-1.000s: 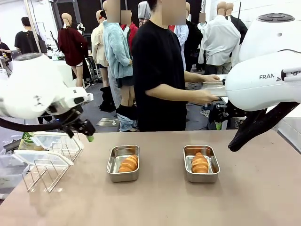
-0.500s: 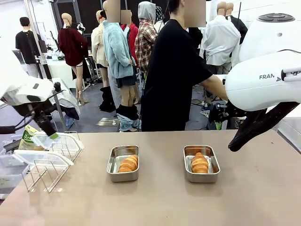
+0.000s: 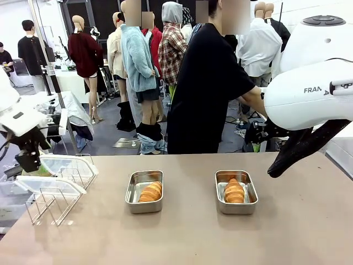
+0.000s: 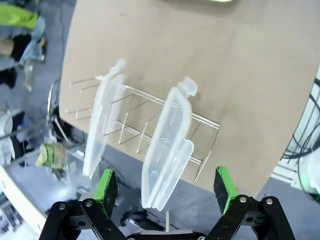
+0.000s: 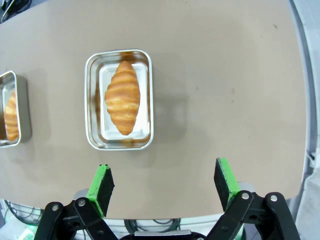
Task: Place the bread in airtight containers.
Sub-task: Pick up one Airtight Container lid and hand it to the human.
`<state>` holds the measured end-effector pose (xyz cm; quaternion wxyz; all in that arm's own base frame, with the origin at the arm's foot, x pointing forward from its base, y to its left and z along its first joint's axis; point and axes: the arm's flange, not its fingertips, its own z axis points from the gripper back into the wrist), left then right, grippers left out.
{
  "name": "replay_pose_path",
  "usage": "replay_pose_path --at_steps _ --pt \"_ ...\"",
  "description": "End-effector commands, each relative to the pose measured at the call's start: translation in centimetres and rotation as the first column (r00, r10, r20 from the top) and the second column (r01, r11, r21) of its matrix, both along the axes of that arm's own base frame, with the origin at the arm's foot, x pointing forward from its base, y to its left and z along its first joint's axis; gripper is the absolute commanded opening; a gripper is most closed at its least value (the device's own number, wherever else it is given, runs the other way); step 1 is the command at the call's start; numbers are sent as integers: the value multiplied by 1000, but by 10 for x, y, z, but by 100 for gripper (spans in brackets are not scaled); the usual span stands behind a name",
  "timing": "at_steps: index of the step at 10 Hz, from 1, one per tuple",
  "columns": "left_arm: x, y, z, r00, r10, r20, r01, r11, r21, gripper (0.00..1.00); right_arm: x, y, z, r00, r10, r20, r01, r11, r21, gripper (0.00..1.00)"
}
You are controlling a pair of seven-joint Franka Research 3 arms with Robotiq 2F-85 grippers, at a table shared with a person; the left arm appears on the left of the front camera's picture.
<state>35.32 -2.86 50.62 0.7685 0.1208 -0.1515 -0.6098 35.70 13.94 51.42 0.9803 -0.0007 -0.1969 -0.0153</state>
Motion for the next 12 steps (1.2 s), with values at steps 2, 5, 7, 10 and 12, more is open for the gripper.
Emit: replay_pose_path --at_steps 2,5,7,10,12 --pt "3 32 -30 968 -215 -128 213 977 -33 100 0 0 0 1000 2 0 -2 1000 0 100" --pt "9 36 -51 946 -296 -130 312 942 122 100 0 0 0 1000 2 0 -2 1000 0 100" --pt "14 25 -55 936 -329 -122 348 913 213 100 0 0 0 1000 2 0 -2 1000 0 100" --pt "21 19 -45 934 -330 -140 351 920 173 100 0 0 0 1000 2 0 -2 1000 0 100" --pt "21 19 -45 934 -330 -140 351 920 173 100 0 0 0 1000 2 0 -2 1000 0 100"
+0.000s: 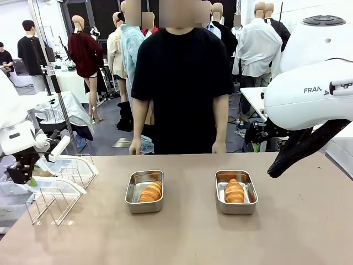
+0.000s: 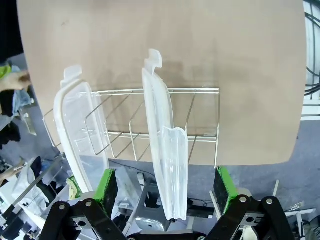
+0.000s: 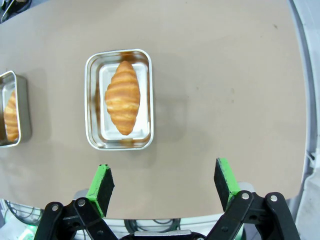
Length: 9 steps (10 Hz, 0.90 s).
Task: Place the bread in airtight containers.
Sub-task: Pick up one Airtight Container lid and hand it to the human.
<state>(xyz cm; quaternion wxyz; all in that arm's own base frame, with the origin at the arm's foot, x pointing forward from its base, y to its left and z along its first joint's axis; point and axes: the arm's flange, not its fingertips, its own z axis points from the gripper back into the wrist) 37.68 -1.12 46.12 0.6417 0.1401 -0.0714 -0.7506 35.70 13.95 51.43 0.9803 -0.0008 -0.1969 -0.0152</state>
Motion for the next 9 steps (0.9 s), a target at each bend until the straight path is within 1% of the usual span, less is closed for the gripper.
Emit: replay_pose_path --at_steps 1,9 --pt "-3 1 0 1000 0 -13 0 1000 -2 100 0 0 0 1000 2 0 -2 1000 0 100" --pt "-3 1 0 1000 0 -13 0 1000 -2 100 0 0 0 1000 2 0 -2 1000 0 100"
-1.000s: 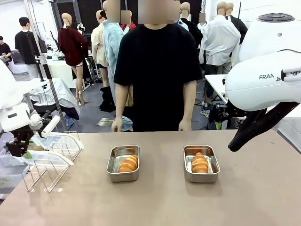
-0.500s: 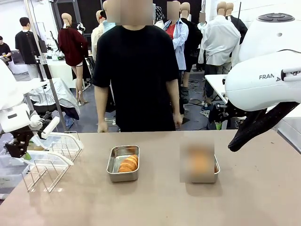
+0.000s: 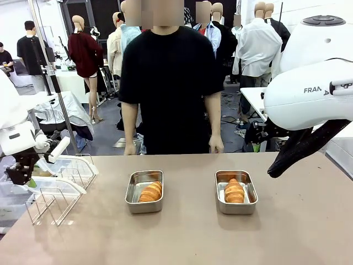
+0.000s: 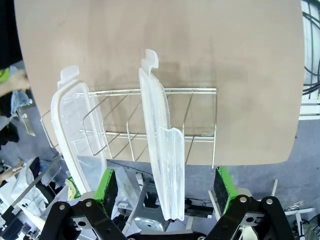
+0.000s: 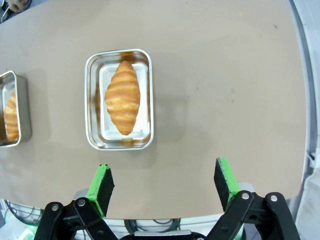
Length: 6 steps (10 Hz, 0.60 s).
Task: Place the bread in airtight containers.
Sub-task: Pick up one Airtight Container lid and hand it to the human.
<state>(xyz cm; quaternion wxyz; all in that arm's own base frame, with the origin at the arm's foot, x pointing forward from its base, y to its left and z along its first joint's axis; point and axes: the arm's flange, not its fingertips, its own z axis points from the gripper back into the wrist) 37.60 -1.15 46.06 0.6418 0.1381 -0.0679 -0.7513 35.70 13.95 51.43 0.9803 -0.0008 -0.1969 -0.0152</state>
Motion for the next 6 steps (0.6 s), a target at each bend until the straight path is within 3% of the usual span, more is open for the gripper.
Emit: replay_pose_path --at_steps 1,6 --pt "-2 2 1 1000 0 -6 0 1000 -5 100 0 0 0 1000 2 0 -2 1000 0 100" --pt "15 2 -16 998 -28 -58 24 997 -70 100 0 0 0 1000 2 0 -2 1000 0 100"
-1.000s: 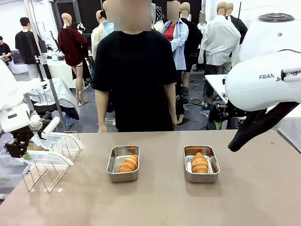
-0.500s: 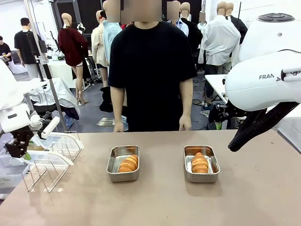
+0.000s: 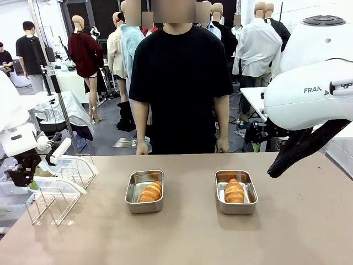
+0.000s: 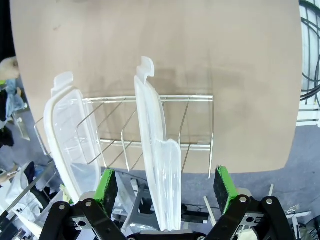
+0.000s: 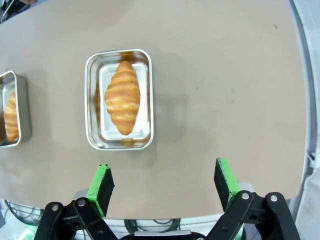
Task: Place the bread in airtight containers.
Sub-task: Pick up one Airtight Container lid and hand it to the human.
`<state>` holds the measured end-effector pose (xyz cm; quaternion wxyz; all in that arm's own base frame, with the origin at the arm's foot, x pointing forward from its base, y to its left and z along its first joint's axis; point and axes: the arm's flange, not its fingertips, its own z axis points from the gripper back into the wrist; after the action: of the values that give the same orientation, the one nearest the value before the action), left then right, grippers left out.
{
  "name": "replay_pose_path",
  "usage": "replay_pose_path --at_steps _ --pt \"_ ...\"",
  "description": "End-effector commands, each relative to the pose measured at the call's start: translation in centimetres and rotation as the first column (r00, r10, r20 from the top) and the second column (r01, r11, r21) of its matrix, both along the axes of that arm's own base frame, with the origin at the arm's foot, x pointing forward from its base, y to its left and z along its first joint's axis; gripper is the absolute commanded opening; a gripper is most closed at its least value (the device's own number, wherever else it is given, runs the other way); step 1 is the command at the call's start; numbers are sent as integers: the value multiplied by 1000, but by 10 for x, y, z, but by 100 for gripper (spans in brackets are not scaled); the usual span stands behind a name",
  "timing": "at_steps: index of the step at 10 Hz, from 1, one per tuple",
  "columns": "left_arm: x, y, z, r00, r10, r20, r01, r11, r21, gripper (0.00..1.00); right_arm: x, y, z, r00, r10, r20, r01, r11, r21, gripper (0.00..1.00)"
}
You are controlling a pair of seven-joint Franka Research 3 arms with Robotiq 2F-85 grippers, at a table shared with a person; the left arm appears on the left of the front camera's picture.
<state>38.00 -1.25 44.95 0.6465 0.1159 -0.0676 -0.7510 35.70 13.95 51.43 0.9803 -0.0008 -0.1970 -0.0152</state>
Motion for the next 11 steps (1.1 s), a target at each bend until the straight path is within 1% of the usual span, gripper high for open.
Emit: replay_pose_path --at_steps 1,3,6,7,8,11 --pt "19 6 -12 999 -1 -36 0 999 -40 100 0 -1 0 1000 2 0 -2 1000 0 100" --pt "28 8 -23 998 14 -56 -17 999 -51 100 0 -1 0 1000 2 0 -2 1000 0 100" --pt "32 9 -32 998 50 -43 -53 996 -67 100 0 -1 0 1000 2 0 -2 1000 0 100" --pt "34 11 -34 997 70 -41 -73 995 -62 98 0 -1 0 1000 2 0 -2 1000 0 100" --pt "36 14 -35 996 72 -48 -75 995 -58 87 0 -1 0 1000 2 0 -2 1000 0 100" --pt "36 18 -33 996 62 -64 -64 997 -33 28 0 -1 0 1000 2 0 -2 1000 0 100"
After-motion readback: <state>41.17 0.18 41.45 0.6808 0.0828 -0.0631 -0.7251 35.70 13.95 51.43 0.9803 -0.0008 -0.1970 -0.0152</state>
